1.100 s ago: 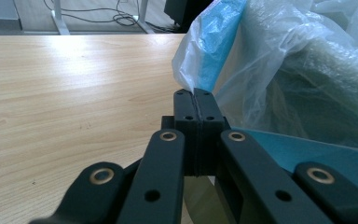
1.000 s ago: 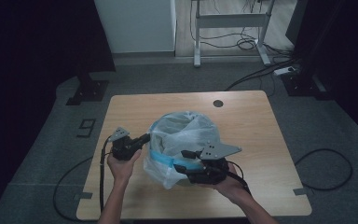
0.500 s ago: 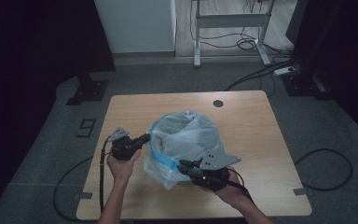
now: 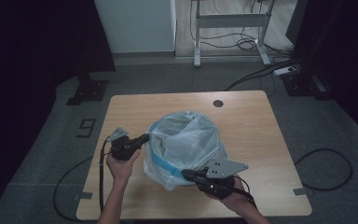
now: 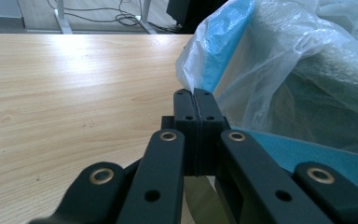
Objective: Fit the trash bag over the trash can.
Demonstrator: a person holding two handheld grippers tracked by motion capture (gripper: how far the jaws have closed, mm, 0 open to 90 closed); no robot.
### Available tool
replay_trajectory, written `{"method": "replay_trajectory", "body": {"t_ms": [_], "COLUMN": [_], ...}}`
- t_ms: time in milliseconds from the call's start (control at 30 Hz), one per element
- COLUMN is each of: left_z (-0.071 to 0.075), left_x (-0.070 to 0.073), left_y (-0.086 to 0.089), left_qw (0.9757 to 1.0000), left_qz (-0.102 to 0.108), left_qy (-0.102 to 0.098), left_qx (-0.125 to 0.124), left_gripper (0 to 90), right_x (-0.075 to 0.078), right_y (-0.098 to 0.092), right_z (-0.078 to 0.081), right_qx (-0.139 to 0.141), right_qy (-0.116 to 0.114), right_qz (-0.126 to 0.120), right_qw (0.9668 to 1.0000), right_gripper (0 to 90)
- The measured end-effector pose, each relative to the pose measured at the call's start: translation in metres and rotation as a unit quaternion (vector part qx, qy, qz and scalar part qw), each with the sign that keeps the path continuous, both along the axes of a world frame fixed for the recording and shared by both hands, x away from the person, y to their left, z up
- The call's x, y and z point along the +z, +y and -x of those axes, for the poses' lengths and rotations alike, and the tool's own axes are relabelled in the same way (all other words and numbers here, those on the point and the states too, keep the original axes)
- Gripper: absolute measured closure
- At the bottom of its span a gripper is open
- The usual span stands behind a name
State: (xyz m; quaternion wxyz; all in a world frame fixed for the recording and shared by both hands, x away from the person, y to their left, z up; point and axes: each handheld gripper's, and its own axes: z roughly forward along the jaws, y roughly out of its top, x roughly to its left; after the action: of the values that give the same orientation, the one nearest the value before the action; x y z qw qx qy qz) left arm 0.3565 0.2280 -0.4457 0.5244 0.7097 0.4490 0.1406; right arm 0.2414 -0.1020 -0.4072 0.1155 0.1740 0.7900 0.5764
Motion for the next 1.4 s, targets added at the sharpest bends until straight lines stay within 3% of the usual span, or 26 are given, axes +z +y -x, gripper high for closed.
{"method": "replay_trajectory", "body": {"t_ms": [300,667,800,967,1000,1067,1167,1400], "left_z": [0.000,0.000,0.001,0.001,0.001,0.001,0.001,0.001], "left_x": [-0.001,-0.003,-0.003,-0.003,-0.003,-0.003,-0.004,-0.006], "left_y": [-0.002,-0.003,-0.003,-0.004,-0.004,-0.004,-0.003,-0.004], "left_qw": [1.0000,1.0000,1.0000,1.0000,1.0000,1.0000,1.0000,0.9999], "left_qz": [0.000,0.002,0.003,0.003,0.005,0.005,0.004,-0.001], "left_qy": [0.002,0.002,0.002,0.001,0.001,0.001,0.002,0.010], "left_qx": [-0.001,-0.002,-0.002,-0.003,-0.002,-0.003,-0.003,-0.007], "left_gripper": [89.3,89.3,89.3,89.3,89.3,89.3,89.3,89.3], "right_x": [-0.024,-0.055,-0.049,-0.042,-0.044,-0.048,-0.059,-0.086], "right_y": [-0.007,-0.006,-0.007,-0.002,0.003,0.005,0.004,-0.007], "right_z": [0.000,-0.011,-0.007,-0.006,-0.007,-0.008,-0.010,-0.024], "right_qx": [0.004,-0.001,0.004,0.010,0.012,0.016,0.026,0.003], "right_qy": [0.024,0.049,0.035,0.027,0.027,0.033,0.047,0.082], "right_qz": [-0.003,-0.004,-0.020,-0.012,0.002,0.007,0.010,0.025], "right_qw": [0.9997,0.9988,0.9992,0.9995,0.9996,0.9993,0.9985,0.9963], "right_gripper": [85.5,79.3,73.7,71.4,79.2,89.0,89.1,89.1]}}
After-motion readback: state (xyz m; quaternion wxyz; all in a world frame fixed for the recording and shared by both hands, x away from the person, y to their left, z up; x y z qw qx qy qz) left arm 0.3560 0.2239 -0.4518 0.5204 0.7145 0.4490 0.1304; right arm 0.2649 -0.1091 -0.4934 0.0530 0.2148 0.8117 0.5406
